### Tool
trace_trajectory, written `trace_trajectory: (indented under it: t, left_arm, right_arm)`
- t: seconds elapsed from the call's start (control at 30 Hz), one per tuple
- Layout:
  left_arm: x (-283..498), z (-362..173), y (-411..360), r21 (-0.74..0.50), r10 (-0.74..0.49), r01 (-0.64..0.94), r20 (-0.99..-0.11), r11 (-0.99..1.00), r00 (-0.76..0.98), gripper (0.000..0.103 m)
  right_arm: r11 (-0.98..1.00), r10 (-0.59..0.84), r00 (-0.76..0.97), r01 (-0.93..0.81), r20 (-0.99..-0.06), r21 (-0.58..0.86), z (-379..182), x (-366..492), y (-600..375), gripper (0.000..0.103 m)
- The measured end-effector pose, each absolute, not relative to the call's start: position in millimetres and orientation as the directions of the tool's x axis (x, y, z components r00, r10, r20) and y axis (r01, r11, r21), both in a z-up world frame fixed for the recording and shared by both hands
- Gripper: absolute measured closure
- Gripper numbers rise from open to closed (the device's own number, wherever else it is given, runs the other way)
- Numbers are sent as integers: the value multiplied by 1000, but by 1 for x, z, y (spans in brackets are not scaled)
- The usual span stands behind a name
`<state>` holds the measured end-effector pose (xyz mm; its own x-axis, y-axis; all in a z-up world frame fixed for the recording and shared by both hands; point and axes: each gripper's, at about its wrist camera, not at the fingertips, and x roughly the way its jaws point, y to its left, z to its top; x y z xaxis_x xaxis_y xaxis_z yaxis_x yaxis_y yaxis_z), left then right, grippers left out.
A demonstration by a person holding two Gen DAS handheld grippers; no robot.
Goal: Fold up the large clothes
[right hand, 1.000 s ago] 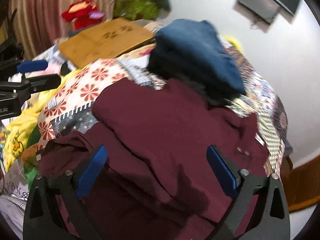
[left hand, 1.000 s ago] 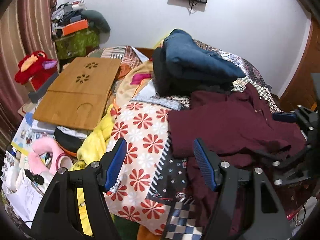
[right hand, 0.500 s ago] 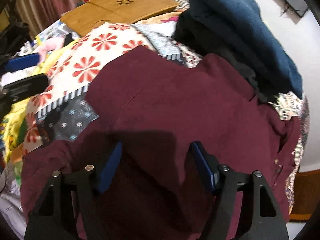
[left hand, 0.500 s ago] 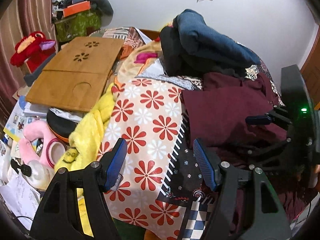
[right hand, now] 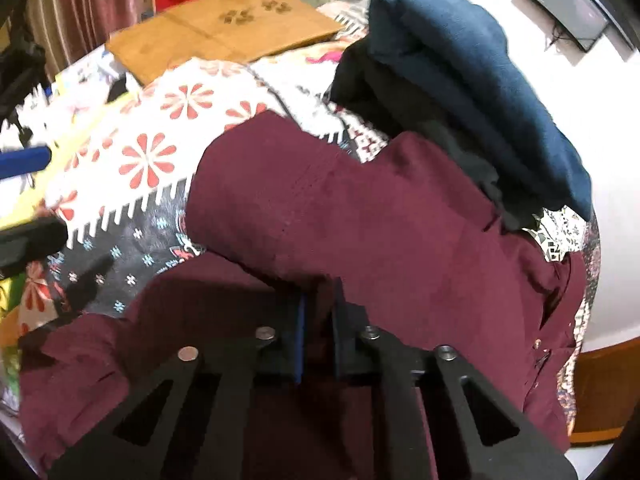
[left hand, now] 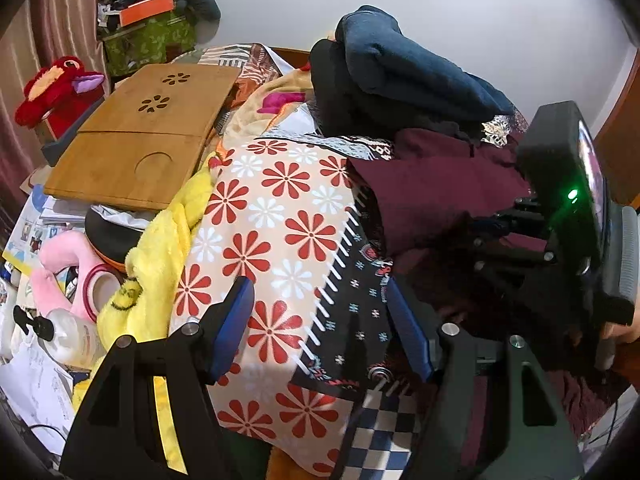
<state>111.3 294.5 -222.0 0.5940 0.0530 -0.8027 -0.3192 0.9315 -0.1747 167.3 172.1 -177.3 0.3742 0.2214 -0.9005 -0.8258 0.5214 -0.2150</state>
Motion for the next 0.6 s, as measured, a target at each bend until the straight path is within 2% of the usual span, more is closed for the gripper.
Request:
trace_trajectory:
  t: [0.1, 0.3, 0.47, 0.6]
  left_arm:
    - [110, -220, 288, -168, 54, -312, -803, 935, 593, 35]
    - [116, -216, 271, -155, 44, -284, -807, 946, 588, 35]
    - [132, -222, 262, -136, 65, -300, -816, 944, 574, 35]
    - [149, -238, 261, -162, 31, -319, -851, 934, 524, 35]
  right_arm:
    - [569, 280, 387, -804, -879, -173, -153, 172, 153, 98]
    - [682, 375, 517, -716, -770, -148, -77, 173, 92, 99]
    - [771, 390, 636, -621, -666, -141, -24, 177, 32, 99]
    - [817, 385, 662, -569, -643, -97, -7, 179, -14, 99]
